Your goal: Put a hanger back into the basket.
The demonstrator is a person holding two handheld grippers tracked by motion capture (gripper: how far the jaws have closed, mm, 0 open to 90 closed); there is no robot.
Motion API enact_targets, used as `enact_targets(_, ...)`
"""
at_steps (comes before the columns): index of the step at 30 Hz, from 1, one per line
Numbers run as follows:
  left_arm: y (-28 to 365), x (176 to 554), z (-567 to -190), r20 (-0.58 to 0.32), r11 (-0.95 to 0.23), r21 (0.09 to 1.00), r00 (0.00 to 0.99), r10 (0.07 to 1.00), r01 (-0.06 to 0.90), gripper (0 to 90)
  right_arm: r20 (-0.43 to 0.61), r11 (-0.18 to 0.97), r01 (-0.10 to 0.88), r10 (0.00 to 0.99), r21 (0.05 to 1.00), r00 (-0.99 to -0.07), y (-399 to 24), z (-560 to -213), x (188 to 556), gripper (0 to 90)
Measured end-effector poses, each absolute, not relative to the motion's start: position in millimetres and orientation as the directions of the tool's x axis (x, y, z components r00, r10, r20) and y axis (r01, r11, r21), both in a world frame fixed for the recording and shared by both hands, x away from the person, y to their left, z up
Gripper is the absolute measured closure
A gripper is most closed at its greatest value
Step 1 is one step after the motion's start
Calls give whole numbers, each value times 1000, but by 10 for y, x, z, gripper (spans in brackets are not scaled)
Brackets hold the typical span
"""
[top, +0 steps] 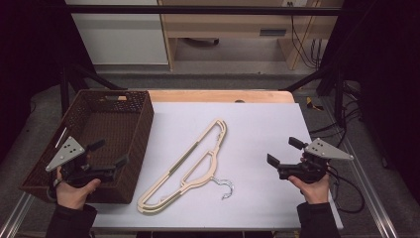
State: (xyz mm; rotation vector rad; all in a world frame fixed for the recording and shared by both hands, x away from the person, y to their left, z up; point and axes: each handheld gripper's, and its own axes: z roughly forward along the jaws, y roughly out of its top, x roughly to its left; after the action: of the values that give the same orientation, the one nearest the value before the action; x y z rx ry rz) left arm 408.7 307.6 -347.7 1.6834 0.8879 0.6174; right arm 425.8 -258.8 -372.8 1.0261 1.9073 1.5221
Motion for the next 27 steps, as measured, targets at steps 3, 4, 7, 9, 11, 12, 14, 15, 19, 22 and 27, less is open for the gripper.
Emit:
enact_targets(3, 3022, 4069, -3449, -23, -155, 957, 598, 801, 245, 13, 81, 89, 248, 797, 965, -598, -2591, -3719, 4248, 20)
enact_targets(4, 3006, 4066, -3440, -22, -157, 957, 602, 798, 244, 13, 79, 89, 247, 798, 965, -598, -2588, -3716, 4244, 20)
enact_targets(7, 2974, 4063, -3429, -21, -163, 956, 611, 792, 244, 13, 71, 100, 244, 794, 965, -604, -2573, -3710, 4244, 20)
enact_targets(9, 2916, 4070, -3428, -14, -179, 952, 621, 784, 248, 16, 70, 107, 251, 792, 962, -606, -2561, -3714, 4246, 19)
enact_targets(11, 2894, 4072, -3429, -12, -186, 950, 625, 780, 251, 19, 68, 110, 252, 793, 961, -606, -2555, -3716, 4250, 19)
enact_targets(12, 2837, 4071, -3431, -12, -197, 946, 636, 772, 257, 22, 68, 113, 252, 789, 961, -611, -2545, -3717, 4249, 19)
enact_targets(14, 2807, 4072, -3432, -5, -208, 944, 642, 767, 256, 28, 65, 116, 251, 787, 961, -613, -2528, -3714, 4246, 19)
enact_targets(15, 2773, 4072, -3434, -1, -218, 942, 650, 760, 257, 34, 64, 118, 251, 786, 961, -615, -2522, -3710, 4245, 18)
enact_targets(19, 2604, 4070, -3453, 19, -274, 924, 683, 730, 268, 41, 63, 122, 252, 783, 960, -618, -2504, -3703, 4241, 19)
enact_targets(22, 2415, 4061, -3502, 36, -335, 900, 720, 693, 278, 47, 64, 125, 255, 780, 959, -623, -2497, -3702, 4237, 18)
enact_targets(27, 2256, 4059, -3566, 45, -377, 881, 743, 668, 285, 59, 62, 129, 256, 779, 958, -624, -2495, -3696, 4233, 18)
